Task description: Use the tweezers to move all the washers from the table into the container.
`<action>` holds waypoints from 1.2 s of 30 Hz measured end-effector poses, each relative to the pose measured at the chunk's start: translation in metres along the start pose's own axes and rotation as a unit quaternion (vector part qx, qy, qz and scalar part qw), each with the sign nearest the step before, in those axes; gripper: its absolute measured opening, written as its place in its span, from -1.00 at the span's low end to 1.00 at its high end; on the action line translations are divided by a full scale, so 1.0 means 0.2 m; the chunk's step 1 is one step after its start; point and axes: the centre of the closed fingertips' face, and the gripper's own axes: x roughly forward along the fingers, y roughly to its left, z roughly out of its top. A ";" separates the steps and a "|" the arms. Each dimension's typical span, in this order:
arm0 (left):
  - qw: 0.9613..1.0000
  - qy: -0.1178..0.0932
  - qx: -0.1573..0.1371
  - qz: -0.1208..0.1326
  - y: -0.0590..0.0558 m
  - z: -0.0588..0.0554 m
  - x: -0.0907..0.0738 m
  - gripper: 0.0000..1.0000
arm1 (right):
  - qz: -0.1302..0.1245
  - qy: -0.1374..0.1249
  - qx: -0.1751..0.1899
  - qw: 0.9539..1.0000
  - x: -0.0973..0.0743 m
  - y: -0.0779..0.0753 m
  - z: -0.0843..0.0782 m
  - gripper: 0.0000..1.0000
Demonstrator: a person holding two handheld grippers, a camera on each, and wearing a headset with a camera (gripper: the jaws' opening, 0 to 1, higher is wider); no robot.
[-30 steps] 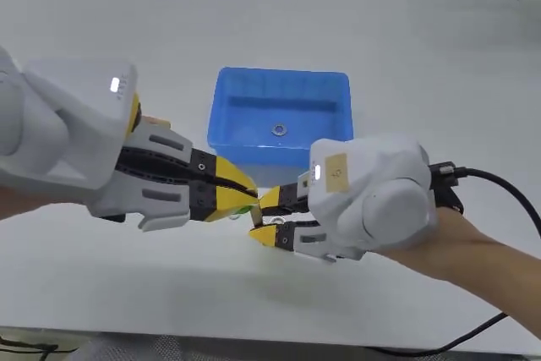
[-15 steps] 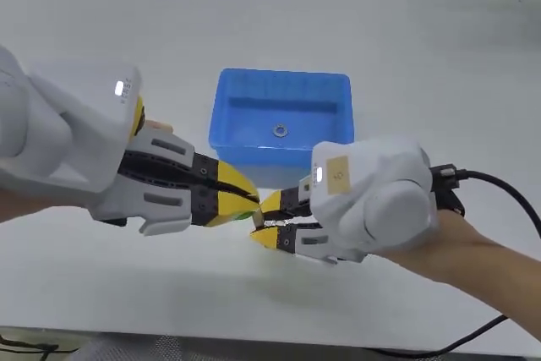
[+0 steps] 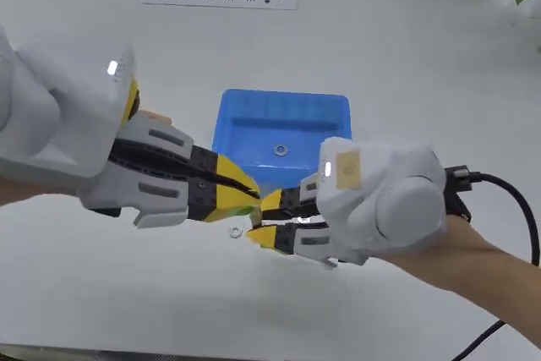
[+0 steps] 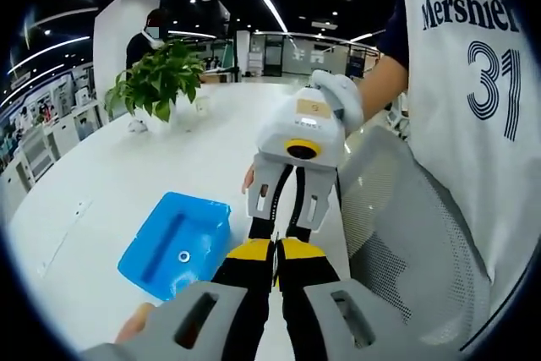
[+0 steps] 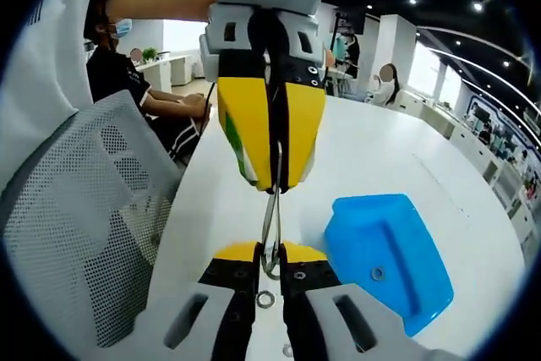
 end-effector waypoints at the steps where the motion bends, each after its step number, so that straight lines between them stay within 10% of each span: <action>1: 1.000 -0.003 0.003 0.002 0.02 0.02 -0.01 -0.89 | -0.004 -0.003 0.000 1.000 -0.01 -0.02 0.02 -0.80; 17: 0.998 -0.030 0.052 0.016 0.19 0.23 -0.07 -0.89 | -0.051 -0.019 -0.023 0.998 -0.13 -0.27 0.16 -0.80; 36: 0.993 0.007 0.117 0.022 0.39 0.18 0.02 -0.89 | -0.060 0.009 -0.045 0.997 -0.08 -0.47 0.05 -0.81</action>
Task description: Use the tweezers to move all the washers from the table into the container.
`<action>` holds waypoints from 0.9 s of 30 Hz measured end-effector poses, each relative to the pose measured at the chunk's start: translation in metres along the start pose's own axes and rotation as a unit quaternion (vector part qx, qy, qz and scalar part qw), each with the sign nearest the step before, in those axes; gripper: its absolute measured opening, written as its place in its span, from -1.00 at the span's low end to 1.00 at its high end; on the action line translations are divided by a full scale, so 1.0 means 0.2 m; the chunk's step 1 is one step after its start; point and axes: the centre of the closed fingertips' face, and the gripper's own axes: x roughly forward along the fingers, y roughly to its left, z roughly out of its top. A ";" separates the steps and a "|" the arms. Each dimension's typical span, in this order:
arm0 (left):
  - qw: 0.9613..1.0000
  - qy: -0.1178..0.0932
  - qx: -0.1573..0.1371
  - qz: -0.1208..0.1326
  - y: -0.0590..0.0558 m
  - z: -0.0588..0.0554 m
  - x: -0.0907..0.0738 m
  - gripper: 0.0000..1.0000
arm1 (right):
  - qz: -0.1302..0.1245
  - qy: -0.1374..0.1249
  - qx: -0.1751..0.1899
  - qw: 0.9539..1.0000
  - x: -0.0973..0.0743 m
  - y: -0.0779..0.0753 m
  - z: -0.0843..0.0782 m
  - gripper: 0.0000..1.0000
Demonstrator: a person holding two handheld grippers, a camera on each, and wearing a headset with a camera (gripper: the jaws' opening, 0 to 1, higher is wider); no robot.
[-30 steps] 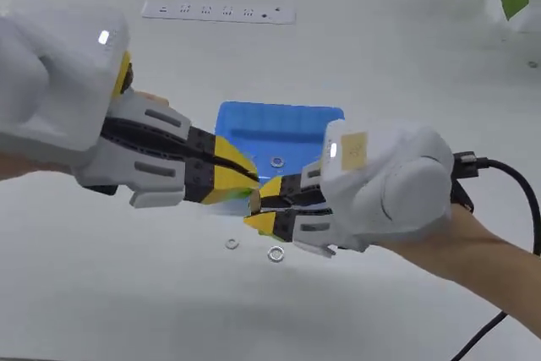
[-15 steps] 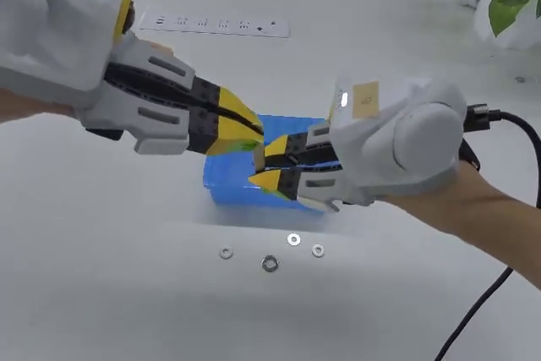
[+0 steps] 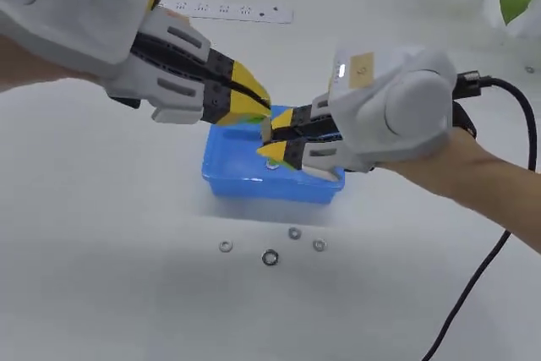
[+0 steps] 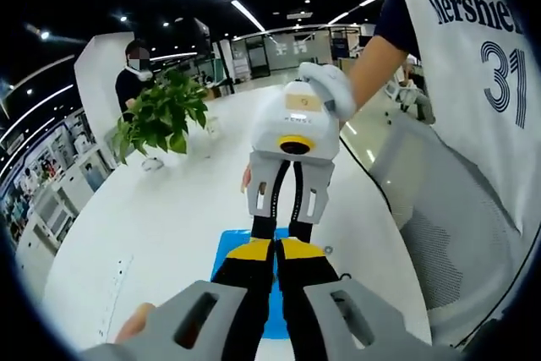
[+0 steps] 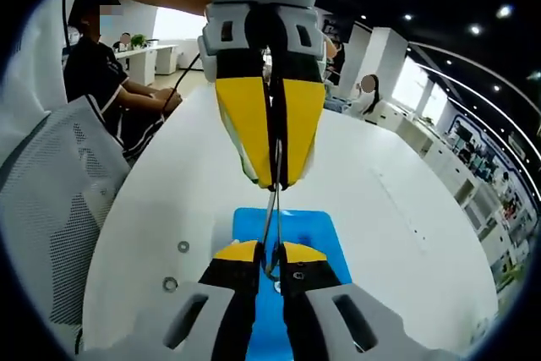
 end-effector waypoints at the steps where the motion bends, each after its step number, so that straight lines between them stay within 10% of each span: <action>1: 1.000 0.000 -0.002 0.000 0.01 -0.01 0.01 -0.89 | -0.001 0.002 0.004 1.000 0.00 -0.01 -0.01 -0.81; 27: 0.999 0.011 -0.047 -0.025 0.12 -0.27 0.15 -0.89 | 0.023 0.023 0.048 0.998 0.20 -0.04 -0.23 -0.80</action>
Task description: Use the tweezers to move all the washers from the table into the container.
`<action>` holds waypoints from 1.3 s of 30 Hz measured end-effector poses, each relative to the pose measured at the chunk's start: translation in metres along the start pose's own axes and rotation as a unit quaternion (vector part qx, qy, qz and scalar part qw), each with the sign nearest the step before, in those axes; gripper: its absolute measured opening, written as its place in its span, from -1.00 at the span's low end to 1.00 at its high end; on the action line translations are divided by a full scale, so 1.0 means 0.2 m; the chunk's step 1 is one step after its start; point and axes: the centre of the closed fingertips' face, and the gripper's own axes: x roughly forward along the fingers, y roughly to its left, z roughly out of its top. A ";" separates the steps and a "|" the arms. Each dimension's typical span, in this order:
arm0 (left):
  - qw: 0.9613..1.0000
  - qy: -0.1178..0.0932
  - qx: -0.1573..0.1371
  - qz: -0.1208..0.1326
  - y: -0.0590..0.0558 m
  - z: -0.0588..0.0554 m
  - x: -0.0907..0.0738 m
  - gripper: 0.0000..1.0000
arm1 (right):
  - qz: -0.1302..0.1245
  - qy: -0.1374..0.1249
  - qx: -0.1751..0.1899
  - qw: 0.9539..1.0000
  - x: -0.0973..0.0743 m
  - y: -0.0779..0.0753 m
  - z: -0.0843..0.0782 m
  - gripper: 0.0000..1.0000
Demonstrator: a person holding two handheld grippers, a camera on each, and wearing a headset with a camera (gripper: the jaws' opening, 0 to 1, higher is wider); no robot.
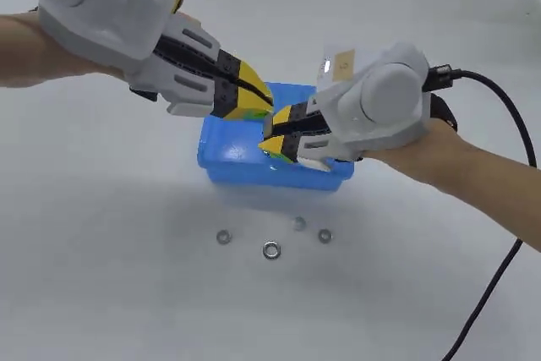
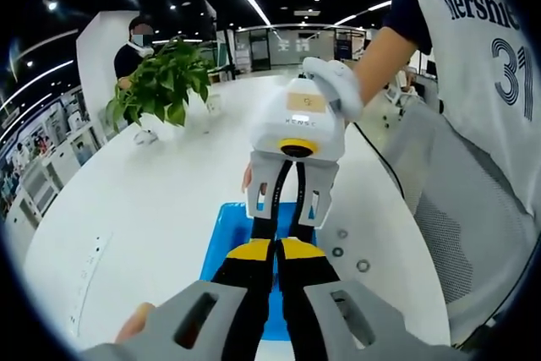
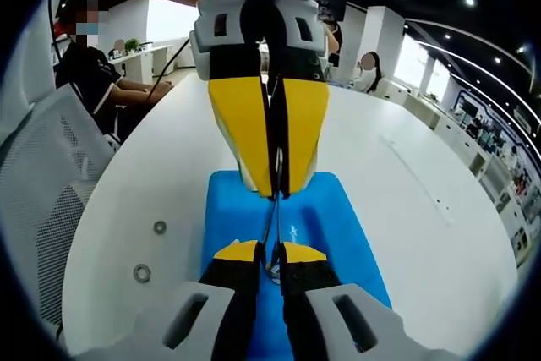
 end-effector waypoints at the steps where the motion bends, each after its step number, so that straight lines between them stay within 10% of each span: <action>1: 1.000 -0.002 -0.001 0.000 0.00 0.00 0.00 -0.89 | -0.002 -0.001 0.001 1.000 0.00 0.00 0.00 -0.80; 19: 1.000 -0.007 0.010 -0.005 -0.04 0.05 -0.02 -0.90 | -0.007 0.002 -0.009 1.000 -0.06 0.02 0.05 -0.77; 39: 0.999 -0.021 0.048 0.009 -0.21 0.26 -0.17 -0.91 | -0.022 -0.028 -0.053 0.998 -0.23 0.12 0.23 -0.77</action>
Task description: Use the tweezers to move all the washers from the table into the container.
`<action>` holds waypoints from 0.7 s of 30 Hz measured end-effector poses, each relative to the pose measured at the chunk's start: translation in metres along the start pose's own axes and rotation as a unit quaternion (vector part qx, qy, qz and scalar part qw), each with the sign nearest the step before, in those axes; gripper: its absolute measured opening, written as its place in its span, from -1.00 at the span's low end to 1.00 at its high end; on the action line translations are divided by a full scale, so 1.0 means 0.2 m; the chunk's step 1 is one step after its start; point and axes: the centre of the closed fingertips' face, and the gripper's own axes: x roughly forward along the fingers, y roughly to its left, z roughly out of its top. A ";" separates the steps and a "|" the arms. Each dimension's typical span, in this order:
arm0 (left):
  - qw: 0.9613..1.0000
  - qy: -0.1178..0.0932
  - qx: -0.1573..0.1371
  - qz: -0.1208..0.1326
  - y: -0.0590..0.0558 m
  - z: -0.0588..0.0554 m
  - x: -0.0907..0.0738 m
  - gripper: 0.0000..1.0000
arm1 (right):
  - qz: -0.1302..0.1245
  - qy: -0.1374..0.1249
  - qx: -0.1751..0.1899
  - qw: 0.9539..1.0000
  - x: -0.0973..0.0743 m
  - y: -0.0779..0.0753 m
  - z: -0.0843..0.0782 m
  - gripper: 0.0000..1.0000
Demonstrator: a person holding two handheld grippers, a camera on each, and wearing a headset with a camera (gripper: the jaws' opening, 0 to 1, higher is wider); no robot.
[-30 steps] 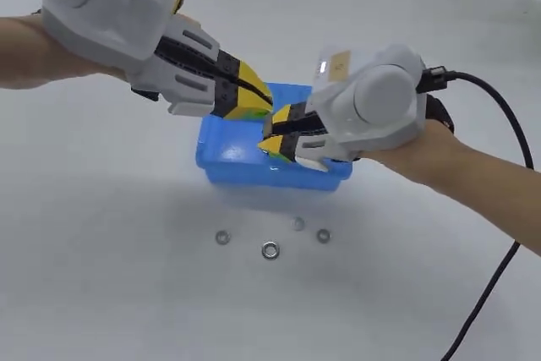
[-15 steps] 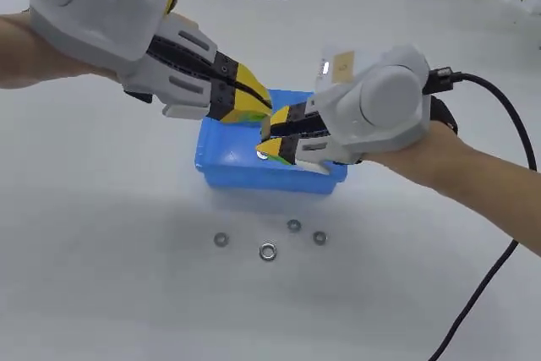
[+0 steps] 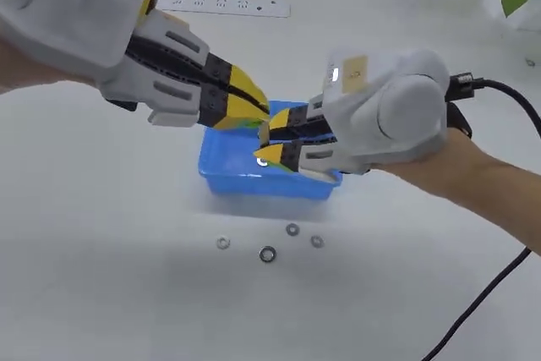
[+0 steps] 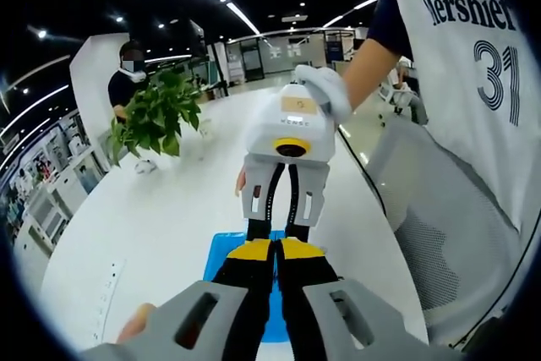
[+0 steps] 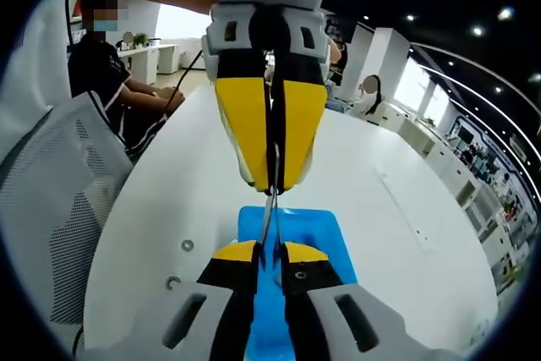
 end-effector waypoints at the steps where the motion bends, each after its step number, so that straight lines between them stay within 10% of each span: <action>1: 1.000 -0.001 0.003 0.002 -0.01 0.02 -0.01 -0.91 | -0.001 -0.002 -0.001 1.000 -0.01 0.00 0.01 -0.77; 21: 1.000 0.002 0.007 -0.015 -0.31 0.10 0.01 -0.91 | 0.021 0.003 -0.005 1.000 -0.09 0.29 0.02 -0.78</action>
